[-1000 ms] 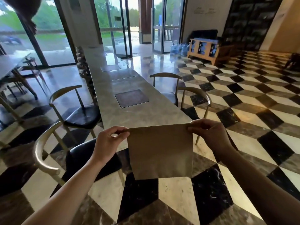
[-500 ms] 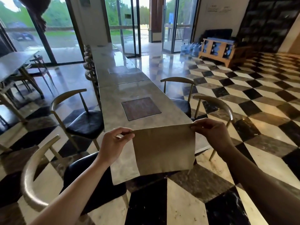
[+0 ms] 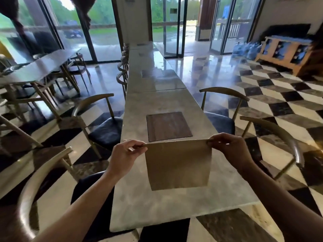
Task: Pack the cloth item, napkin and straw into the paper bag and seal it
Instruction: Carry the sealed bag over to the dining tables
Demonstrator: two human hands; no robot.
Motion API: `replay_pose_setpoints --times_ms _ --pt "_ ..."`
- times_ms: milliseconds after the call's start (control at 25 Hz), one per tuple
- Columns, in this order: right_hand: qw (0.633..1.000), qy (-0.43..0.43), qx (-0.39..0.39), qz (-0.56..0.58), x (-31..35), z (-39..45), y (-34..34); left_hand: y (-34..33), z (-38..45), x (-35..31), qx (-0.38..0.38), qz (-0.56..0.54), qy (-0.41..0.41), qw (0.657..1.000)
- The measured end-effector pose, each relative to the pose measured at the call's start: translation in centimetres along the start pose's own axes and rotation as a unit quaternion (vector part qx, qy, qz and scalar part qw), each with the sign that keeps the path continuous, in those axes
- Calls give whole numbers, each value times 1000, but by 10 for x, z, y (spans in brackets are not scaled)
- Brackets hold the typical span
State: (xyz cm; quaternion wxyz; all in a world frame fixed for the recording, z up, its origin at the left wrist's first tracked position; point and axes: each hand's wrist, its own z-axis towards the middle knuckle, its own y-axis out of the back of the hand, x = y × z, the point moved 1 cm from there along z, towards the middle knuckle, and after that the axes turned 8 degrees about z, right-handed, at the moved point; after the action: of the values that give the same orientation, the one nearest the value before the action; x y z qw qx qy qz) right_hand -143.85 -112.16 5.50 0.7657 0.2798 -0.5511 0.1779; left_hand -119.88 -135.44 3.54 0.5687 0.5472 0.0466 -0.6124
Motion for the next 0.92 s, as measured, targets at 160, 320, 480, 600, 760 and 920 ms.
replay_pose_setpoints --times_ms 160,320,480,600,760,920 --pt "999 -4 33 -17 -29 61 4 -32 37 9 -19 40 18 999" --pt "998 -11 48 -42 -58 107 -4 -56 66 26 -32 66 60 996" --pt "998 -29 47 -44 -82 133 -21 -75 84 51 -36 85 88 992" --pt "996 -52 60 -42 -96 143 -32 -87 95 72 -28 86 108 990" --pt "994 -78 53 -59 -120 151 -49 -101 101 101 4 102 130 986" --pt "990 -122 43 -54 -144 151 -59 -113 100 117 17 96 142 985"
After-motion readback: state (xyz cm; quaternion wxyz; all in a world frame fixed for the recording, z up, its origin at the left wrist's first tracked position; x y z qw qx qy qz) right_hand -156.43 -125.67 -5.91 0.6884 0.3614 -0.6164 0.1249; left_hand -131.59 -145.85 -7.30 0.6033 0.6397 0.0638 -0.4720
